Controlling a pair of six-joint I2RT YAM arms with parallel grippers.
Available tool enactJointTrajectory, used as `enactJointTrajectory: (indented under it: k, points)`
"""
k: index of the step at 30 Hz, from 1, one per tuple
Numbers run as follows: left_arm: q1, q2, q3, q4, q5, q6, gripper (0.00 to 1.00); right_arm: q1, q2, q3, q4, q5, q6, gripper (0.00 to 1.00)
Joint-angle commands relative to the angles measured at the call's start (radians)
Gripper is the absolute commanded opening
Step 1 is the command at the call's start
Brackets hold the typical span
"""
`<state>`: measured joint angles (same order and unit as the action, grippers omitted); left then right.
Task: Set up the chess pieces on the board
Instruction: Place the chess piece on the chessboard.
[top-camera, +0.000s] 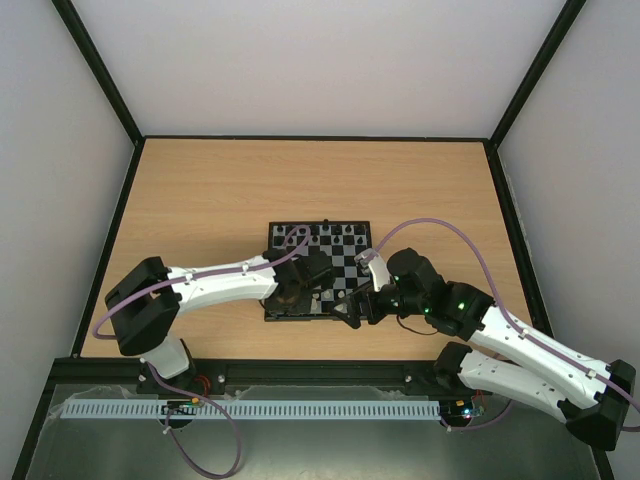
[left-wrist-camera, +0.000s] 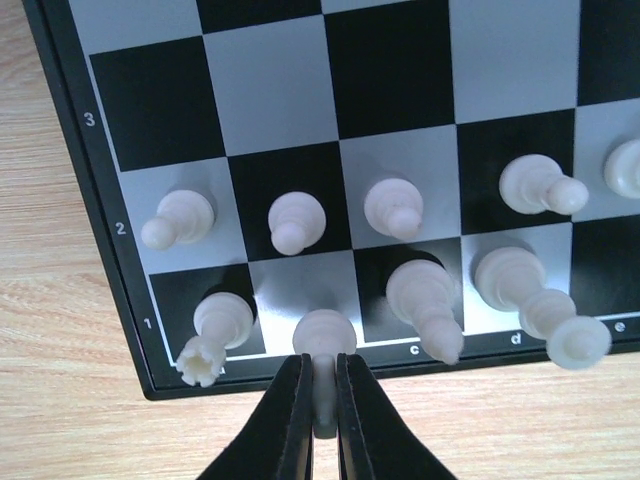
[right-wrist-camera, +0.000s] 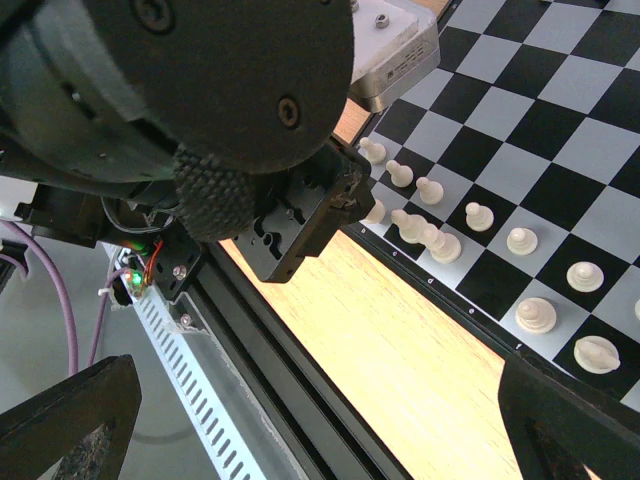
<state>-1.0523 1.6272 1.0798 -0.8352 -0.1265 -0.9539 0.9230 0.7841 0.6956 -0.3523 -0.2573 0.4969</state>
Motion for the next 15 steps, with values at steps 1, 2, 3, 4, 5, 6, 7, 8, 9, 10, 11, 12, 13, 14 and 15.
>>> enactJointTrajectory:
  k: [1, 2, 3, 4, 5, 6, 7, 8, 9, 10, 11, 12, 13, 14, 15]
  points:
    - [0.021, 0.016, -0.023, 0.009, 0.004, 0.012, 0.03, -0.002, -0.017, -0.01, 0.004, -0.013, -0.008, 0.99]
    - [0.024, 0.016, -0.027, 0.012, 0.004, 0.013, 0.03, -0.001, -0.017, -0.01, 0.005, -0.012, -0.008, 0.99]
    - [0.026, 0.016, -0.031, 0.015, 0.003, 0.014, 0.03, -0.002, -0.017, -0.011, 0.006, -0.011, -0.008, 0.99]
    - [0.029, 0.017, -0.034, 0.017, 0.002, 0.015, 0.03, -0.001, -0.017, -0.009, 0.004, -0.011, -0.007, 0.99]
    - [0.03, 0.018, -0.038, 0.021, 0.002, 0.017, 0.03, -0.001, -0.017, -0.009, 0.004, -0.011, -0.006, 0.99]
    - [0.033, 0.02, -0.04, 0.025, 0.003, 0.017, 0.04, -0.001, -0.016, -0.01, 0.005, -0.012, -0.007, 0.99]
    - [0.034, 0.023, -0.043, 0.03, 0.006, 0.02, 0.04, 0.0, -0.016, -0.01, 0.004, -0.012, -0.008, 0.99]
    - [0.034, 0.025, -0.043, 0.032, 0.009, 0.021, 0.04, 0.0, -0.016, -0.009, 0.004, -0.012, -0.008, 0.99]
    - [0.034, 0.026, -0.044, 0.034, 0.01, 0.022, 0.04, -0.001, -0.016, -0.009, 0.005, -0.011, -0.008, 0.99]
    - [0.034, 0.028, -0.043, 0.036, 0.012, 0.023, 0.05, -0.001, -0.016, -0.009, 0.004, -0.012, -0.008, 0.99]
    - [0.034, 0.028, -0.042, 0.037, 0.014, 0.024, 0.05, -0.002, -0.016, -0.009, 0.004, -0.012, -0.008, 0.99]
    - [0.034, 0.028, -0.041, 0.039, 0.016, 0.024, 0.05, 0.0, -0.018, -0.009, 0.004, -0.011, -0.008, 0.99]
    - [0.035, 0.027, -0.041, 0.039, 0.018, 0.025, 0.06, -0.001, -0.017, -0.01, 0.004, -0.012, -0.008, 0.98]
    - [0.035, 0.027, -0.04, 0.039, 0.02, 0.024, 0.07, -0.001, -0.016, -0.01, 0.004, -0.011, -0.008, 0.99]
    - [0.034, 0.026, -0.037, 0.039, 0.022, 0.024, 0.09, -0.001, -0.016, -0.009, 0.004, -0.011, -0.008, 0.99]
